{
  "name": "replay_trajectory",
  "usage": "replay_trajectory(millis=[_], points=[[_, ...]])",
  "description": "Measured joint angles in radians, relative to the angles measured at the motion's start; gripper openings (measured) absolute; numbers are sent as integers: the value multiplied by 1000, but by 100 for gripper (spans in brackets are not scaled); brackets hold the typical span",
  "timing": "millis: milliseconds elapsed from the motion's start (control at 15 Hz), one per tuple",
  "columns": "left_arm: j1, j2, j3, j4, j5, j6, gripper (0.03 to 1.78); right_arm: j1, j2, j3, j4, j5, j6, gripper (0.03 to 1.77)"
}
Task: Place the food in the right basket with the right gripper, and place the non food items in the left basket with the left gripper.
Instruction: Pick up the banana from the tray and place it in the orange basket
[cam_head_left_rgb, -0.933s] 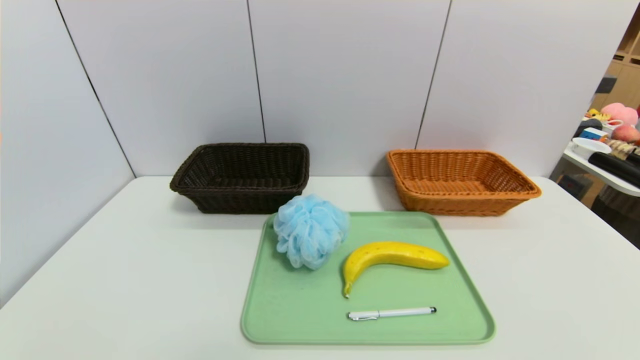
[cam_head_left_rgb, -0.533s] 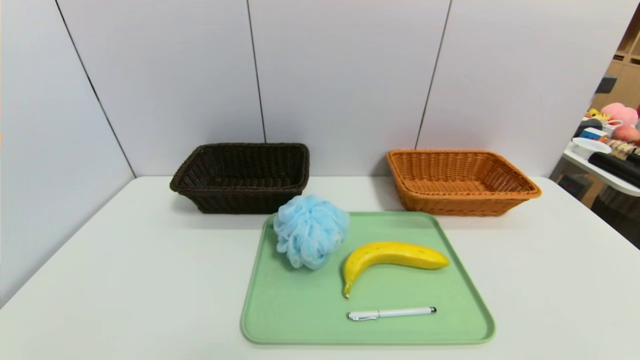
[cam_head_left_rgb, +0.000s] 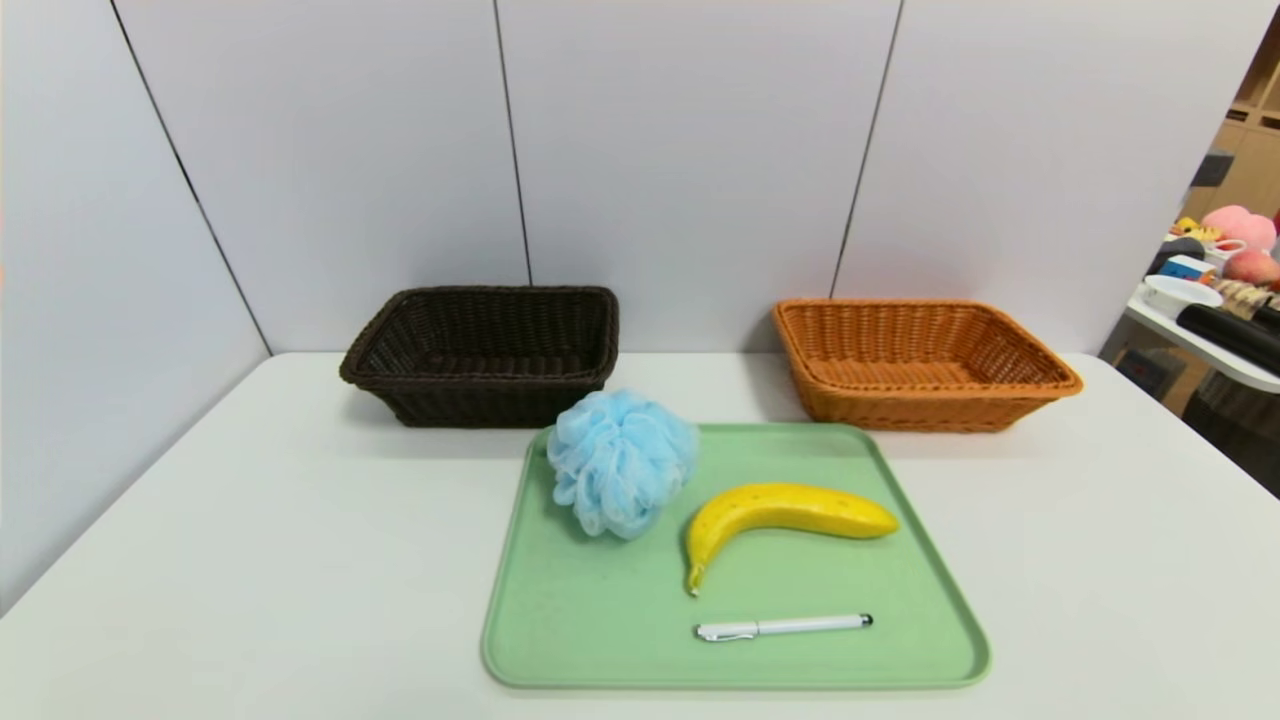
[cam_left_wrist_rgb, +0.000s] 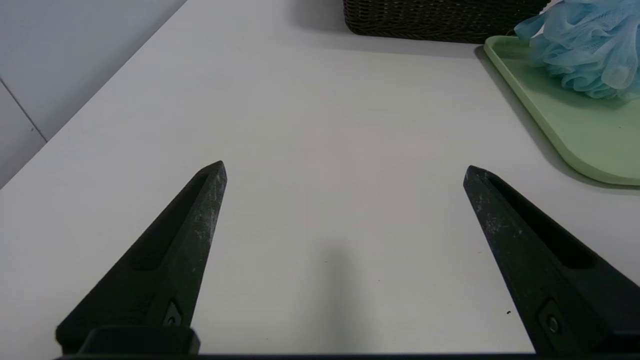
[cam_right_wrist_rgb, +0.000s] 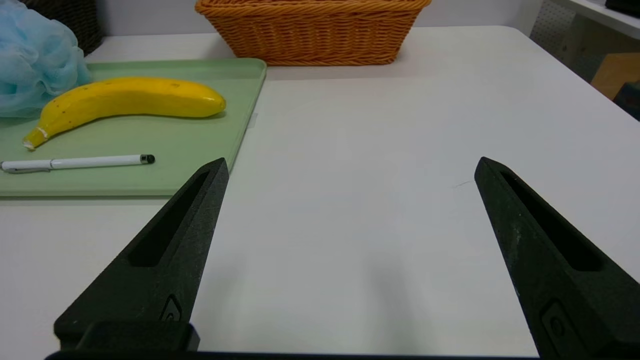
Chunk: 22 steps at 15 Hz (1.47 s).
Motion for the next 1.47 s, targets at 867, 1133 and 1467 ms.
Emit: replay_trajectory(millis=[867, 1133, 1467], points=[[0, 54, -184, 93, -75, 37, 169, 0, 21, -174, 117, 65, -55, 170], [0, 226, -395, 111, -83, 35, 169, 0, 136, -366, 162, 76, -56, 170], [0, 470, -581, 48, -123, 37, 169, -10, 339, -572, 164, 69, -67, 170]])
